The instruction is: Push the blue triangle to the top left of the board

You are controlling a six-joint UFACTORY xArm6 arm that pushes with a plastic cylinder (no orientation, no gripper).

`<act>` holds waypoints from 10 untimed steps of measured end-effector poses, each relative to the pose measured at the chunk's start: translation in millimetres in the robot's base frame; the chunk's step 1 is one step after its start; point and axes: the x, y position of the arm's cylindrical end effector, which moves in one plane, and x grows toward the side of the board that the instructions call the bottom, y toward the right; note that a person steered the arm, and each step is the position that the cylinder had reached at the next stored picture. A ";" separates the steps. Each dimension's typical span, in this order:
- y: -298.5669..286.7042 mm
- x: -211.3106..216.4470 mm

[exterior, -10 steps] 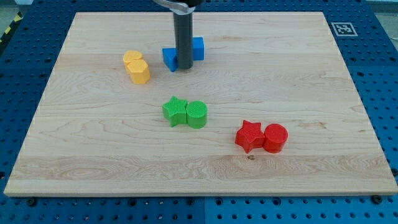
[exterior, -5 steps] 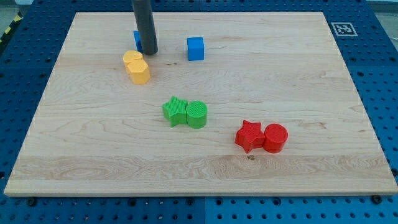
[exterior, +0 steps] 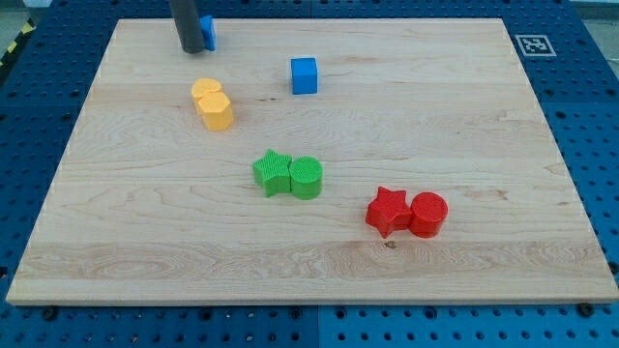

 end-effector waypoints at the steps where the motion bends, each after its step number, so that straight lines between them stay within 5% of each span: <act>1: 20.2 24.0; 5: 54.8 -17.6; 10: -7.6 -31.6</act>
